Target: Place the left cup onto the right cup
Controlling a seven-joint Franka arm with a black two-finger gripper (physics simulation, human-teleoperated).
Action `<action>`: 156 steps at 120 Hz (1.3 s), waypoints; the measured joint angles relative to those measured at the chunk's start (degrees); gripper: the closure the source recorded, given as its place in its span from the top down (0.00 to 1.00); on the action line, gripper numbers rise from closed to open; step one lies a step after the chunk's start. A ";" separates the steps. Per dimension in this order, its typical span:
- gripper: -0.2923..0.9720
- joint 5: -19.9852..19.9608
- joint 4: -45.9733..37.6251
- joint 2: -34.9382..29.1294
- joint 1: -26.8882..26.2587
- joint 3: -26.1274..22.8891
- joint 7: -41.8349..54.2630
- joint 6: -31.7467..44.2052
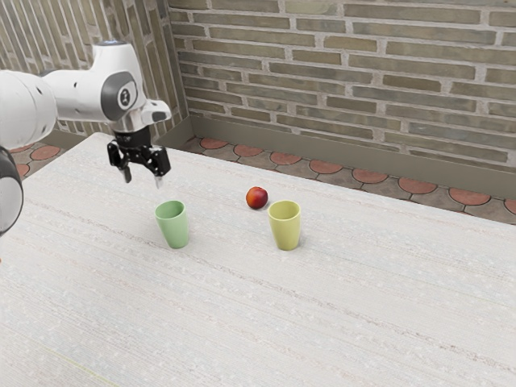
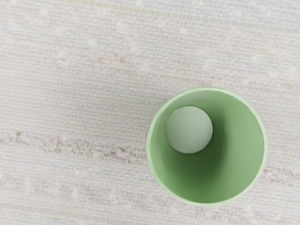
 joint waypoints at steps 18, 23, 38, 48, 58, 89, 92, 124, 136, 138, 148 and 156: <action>0.75 -2.79 -10.10 -5.70 -2.50 -0.75 -0.38 3.99; 0.75 -3.16 -11.48 -6.72 -3.27 -1.01 -0.63 4.93; 0.75 -3.79 -12.85 -7.30 -4.18 -1.36 -1.29 6.83; 0.75 -3.97 -13.63 -7.10 -4.43 -1.42 -1.66 7.62; 0.75 -4.20 -13.87 -5.97 -4.54 -1.61 -1.97 8.50; 0.75 -4.80 -12.91 -3.89 -4.47 -4.16 -2.77 12.15; 0.75 -4.75 -12.25 -3.41 -4.40 -4.20 -2.83 12.37; 0.75 -4.84 -10.43 0.46 -3.21 -4.25 -3.24 13.62; 0.75 -4.95 -10.42 1.43 -3.05 -4.25 -3.34 13.80; 0.75 -4.97 -10.41 1.49 -3.05 -4.25 -3.36 13.82; 0.75 -5.00 -10.29 1.61 -3.07 -4.25 -3.44 13.91; 0.75 -5.02 -9.78 1.68 -3.07 -4.25 -3.52 13.96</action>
